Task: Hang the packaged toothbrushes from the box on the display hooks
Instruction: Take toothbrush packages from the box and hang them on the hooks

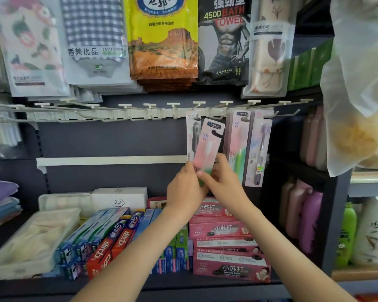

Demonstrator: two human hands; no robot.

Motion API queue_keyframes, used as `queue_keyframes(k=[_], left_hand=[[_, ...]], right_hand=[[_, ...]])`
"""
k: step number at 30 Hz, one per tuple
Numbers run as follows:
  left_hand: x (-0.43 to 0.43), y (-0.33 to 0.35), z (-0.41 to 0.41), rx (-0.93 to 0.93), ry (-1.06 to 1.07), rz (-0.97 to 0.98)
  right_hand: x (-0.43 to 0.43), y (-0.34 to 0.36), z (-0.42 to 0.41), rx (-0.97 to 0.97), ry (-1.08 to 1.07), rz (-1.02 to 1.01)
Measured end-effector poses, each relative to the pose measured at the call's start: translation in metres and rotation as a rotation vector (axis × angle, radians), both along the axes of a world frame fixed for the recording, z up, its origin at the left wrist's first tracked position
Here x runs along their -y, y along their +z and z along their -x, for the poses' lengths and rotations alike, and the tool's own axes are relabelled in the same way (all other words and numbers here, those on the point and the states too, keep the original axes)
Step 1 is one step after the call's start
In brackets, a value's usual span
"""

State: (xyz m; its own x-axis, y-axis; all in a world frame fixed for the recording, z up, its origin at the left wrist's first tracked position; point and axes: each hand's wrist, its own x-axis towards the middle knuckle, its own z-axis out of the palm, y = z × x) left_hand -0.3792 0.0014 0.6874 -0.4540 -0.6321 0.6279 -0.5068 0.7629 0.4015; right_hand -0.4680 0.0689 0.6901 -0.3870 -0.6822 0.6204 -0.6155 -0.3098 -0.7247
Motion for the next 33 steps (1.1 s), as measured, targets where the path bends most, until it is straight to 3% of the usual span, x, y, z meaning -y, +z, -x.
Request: queue_keyframes(k=[5, 13, 17, 20, 25, 33], left_hand=[[0.000, -0.011, 0.001, -0.049, -0.163, -0.085], [-0.001, -0.016, 0.008, -0.037, -0.168, 0.105], [-0.001, -0.015, 0.012, 0.156, -0.240, 0.198], [0.019, -0.010, 0.010, 0.184, -0.245, 0.280], [0.069, 0.014, 0.009, 0.221, -0.012, 0.412], [0.099, 0.016, 0.043, 0.321, 0.083, 0.536]], right_hand=[[0.003, 0.010, 0.010, 0.126, -0.054, 0.090], [0.022, 0.016, -0.007, 0.208, -0.145, 0.144], [0.023, 0.027, 0.010, 0.069, -0.400, 0.037], [0.018, 0.024, 0.025, -0.108, -0.424, -0.107], [0.015, 0.017, 0.038, -0.382, -0.466, -0.223], [0.053, 0.037, 0.049, -0.416, -0.625, -0.254]])
